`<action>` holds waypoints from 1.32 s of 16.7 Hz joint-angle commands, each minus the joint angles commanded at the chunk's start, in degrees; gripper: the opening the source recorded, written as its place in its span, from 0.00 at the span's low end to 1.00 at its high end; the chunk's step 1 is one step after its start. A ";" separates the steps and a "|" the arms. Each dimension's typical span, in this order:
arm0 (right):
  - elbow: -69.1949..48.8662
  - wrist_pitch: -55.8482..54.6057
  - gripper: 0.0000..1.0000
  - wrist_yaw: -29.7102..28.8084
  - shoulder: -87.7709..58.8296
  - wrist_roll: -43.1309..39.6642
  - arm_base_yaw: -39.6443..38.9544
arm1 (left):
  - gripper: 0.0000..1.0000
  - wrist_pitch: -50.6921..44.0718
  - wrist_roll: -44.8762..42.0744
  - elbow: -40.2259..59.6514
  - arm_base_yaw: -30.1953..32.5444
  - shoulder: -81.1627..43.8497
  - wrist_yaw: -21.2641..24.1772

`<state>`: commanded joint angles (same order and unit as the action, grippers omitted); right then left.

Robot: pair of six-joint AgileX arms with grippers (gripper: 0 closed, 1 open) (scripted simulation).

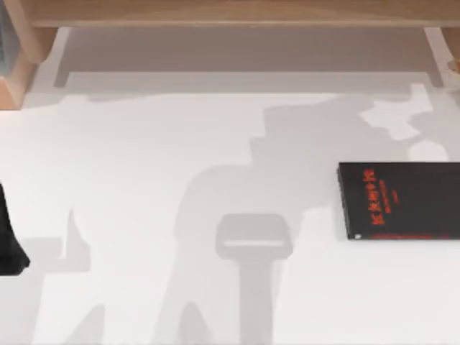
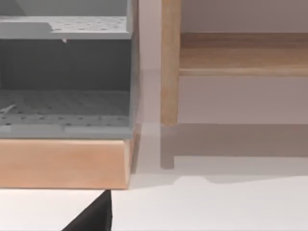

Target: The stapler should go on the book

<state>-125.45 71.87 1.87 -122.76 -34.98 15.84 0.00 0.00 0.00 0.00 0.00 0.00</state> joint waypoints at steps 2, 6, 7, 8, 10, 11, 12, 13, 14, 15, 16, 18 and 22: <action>-11.62 5.94 1.00 0.10 -10.31 -1.98 2.20 | 1.00 0.00 0.00 0.00 0.00 0.00 0.00; -29.18 15.25 1.00 0.73 -25.94 -4.69 5.30 | 1.00 0.00 0.00 0.00 0.00 0.00 0.00; -32.21 16.86 1.00 0.92 -28.81 -5.12 5.74 | 1.00 0.00 0.00 0.00 0.00 0.00 0.00; -34.69 18.16 1.00 1.09 -31.23 -5.46 6.04 | 1.00 0.00 0.00 0.00 0.00 0.00 0.00; -38.01 19.77 1.00 1.36 -34.52 -5.88 6.27 | 1.00 0.00 0.00 0.00 0.00 0.00 0.00; -38.69 20.05 1.00 1.42 -35.19 -5.95 6.26 | 1.00 0.00 0.00 0.00 0.00 0.00 0.00; -38.85 20.12 1.00 1.44 -35.35 -5.97 6.26 | 1.00 0.00 0.00 0.00 0.00 0.00 0.00; -38.85 20.12 1.00 1.44 -35.35 -5.97 6.26 | 1.00 0.00 0.00 0.00 0.00 0.00 0.00; -38.85 20.12 1.00 1.44 -35.35 -5.97 6.26 | 1.00 0.00 0.00 0.00 0.00 0.00 0.00; -38.85 20.12 1.00 1.44 -35.35 -5.97 6.26 | 1.00 0.00 0.00 0.00 0.00 0.00 0.00; -38.72 20.01 1.00 1.38 -35.49 -5.92 5.97 | 1.00 0.00 0.00 0.00 0.00 0.00 0.00; -39.48 20.50 1.00 1.39 -35.67 -6.02 6.12 | 1.00 0.00 0.00 0.00 0.00 0.00 0.00; -46.49 24.58 1.00 1.56 -38.47 -6.94 6.82 | 1.00 0.00 0.00 0.00 0.00 0.00 0.00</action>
<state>-171.94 96.45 3.42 -161.23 -41.91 22.65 0.00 0.00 0.00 0.00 0.00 0.00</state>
